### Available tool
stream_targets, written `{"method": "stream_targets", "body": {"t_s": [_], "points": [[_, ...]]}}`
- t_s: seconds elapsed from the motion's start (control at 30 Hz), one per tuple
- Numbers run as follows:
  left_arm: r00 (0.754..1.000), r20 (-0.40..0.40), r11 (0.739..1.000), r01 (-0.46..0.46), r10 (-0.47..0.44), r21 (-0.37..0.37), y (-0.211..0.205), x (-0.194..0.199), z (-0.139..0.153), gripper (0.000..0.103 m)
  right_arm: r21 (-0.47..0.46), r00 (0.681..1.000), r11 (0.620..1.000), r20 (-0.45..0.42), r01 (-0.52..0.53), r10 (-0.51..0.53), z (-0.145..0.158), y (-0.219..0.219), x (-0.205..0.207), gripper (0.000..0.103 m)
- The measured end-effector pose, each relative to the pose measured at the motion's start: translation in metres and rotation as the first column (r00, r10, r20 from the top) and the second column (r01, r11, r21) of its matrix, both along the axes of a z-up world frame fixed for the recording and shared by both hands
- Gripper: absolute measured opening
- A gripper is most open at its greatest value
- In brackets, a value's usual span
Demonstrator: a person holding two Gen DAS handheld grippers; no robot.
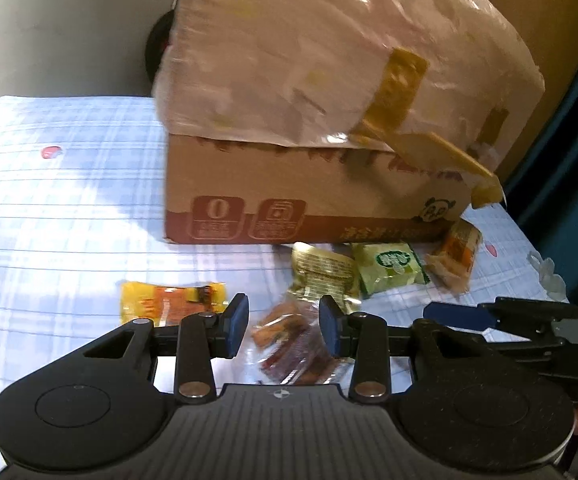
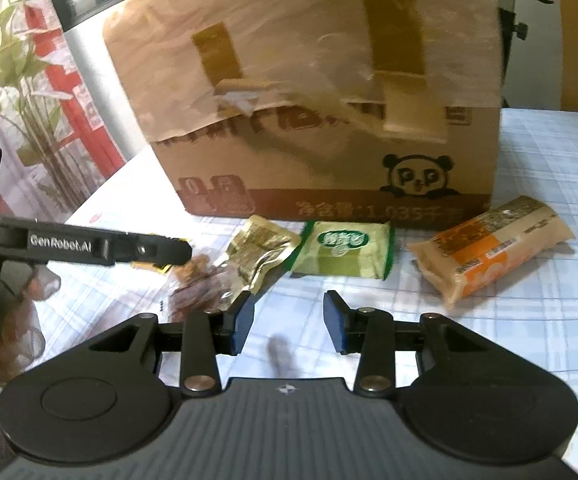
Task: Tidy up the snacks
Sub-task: 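Lower both tools toward the small clear snack packets by the box, then grasp a small clear packet with the left tool while the right tool grasps the clear red-brown packet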
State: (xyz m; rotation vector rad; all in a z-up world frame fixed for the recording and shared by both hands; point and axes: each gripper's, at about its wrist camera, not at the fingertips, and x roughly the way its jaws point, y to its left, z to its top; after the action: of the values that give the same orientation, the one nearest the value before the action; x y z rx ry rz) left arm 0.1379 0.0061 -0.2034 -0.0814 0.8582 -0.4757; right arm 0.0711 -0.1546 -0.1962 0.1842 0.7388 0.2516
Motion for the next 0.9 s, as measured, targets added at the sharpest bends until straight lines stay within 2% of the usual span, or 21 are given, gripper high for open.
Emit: {"method": "stream_targets", "body": {"t_s": [0.2, 0.33, 0.53, 0.77, 0.9], "points": [[0.999, 0.013, 0.999, -0.049, 0.049, -0.011, 0.02, 0.002, 0.008, 0.041, -0.038, 0.994, 0.993, -0.021, -0.112, 0.111, 0.001, 0.027, 0.006, 0.044], [0.997, 0.024, 0.998, -0.069, 0.07, -0.012, 0.03, 0.0, 0.014, 0.041, -0.123, 0.985, 0.977, -0.002, -0.172, 0.173, 0.0, 0.05, 0.015, 0.067], [0.995, 0.017, 0.995, -0.097, 0.097, -0.011, 0.039, -0.004, 0.012, 0.041, -0.206, 0.978, 0.957, 0.003, -0.206, 0.211, -0.005, 0.076, 0.036, 0.079], [0.995, 0.013, 0.995, -0.1, 0.1, -0.011, 0.039, -0.008, 0.006, 0.041, -0.333, 0.969, 0.913, -0.005, -0.234, 0.246, -0.016, 0.087, 0.031, 0.085], [0.996, 0.015, 0.996, -0.089, 0.089, -0.006, 0.037, -0.01, 0.004, 0.041, -0.302, 0.98, 0.933, -0.018, -0.195, 0.199, -0.017, 0.069, 0.024, 0.085]]}}
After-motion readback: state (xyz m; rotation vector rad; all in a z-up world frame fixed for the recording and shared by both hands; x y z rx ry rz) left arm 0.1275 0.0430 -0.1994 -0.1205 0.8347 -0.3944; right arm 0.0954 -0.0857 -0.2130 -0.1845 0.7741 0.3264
